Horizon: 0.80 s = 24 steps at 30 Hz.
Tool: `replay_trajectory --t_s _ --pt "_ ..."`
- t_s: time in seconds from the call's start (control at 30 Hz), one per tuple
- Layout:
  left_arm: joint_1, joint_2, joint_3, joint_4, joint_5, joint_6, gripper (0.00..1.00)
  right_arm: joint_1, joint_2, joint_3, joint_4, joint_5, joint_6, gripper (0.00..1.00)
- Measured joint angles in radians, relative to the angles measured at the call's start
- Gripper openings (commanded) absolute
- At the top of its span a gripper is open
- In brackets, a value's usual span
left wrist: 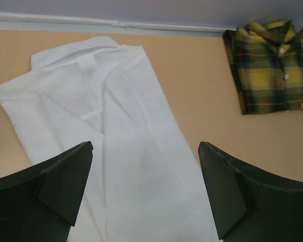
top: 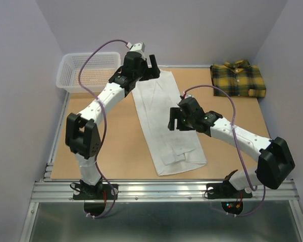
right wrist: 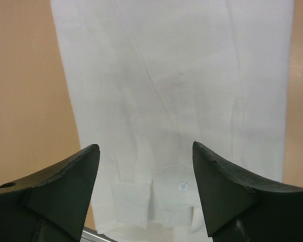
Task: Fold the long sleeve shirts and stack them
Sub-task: Fold the shirt
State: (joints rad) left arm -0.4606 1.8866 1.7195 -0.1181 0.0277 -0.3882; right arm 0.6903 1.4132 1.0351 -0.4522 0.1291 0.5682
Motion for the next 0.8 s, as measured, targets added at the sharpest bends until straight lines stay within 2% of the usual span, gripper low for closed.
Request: replay_trajectory --t_s 0.1,0.17,0.4,0.63,0.8 --pt "-0.033 -0.162 -0.151 0.014 -0.007 -0.056 0.96 -0.004 -0.024 -0.035 -0.019 0.030 -0.014 0.56" --pt "-0.067 -0.224 -0.255 0.009 -0.013 -0.084 0.96 -0.009 -0.039 -0.069 -0.035 0.040 -0.014 0.52" --pt "-0.217 -0.167 -0.509 -0.027 -0.014 -0.148 0.96 -0.009 -0.049 -0.153 -0.064 0.032 0.014 0.49" --pt "-0.218 -0.053 -0.523 -0.029 -0.077 -0.143 0.96 -0.009 0.038 -0.192 -0.026 -0.026 0.077 0.48" --pt "-0.198 0.074 -0.405 -0.028 -0.121 -0.109 0.96 -0.009 0.105 -0.209 0.029 -0.052 0.145 0.48"
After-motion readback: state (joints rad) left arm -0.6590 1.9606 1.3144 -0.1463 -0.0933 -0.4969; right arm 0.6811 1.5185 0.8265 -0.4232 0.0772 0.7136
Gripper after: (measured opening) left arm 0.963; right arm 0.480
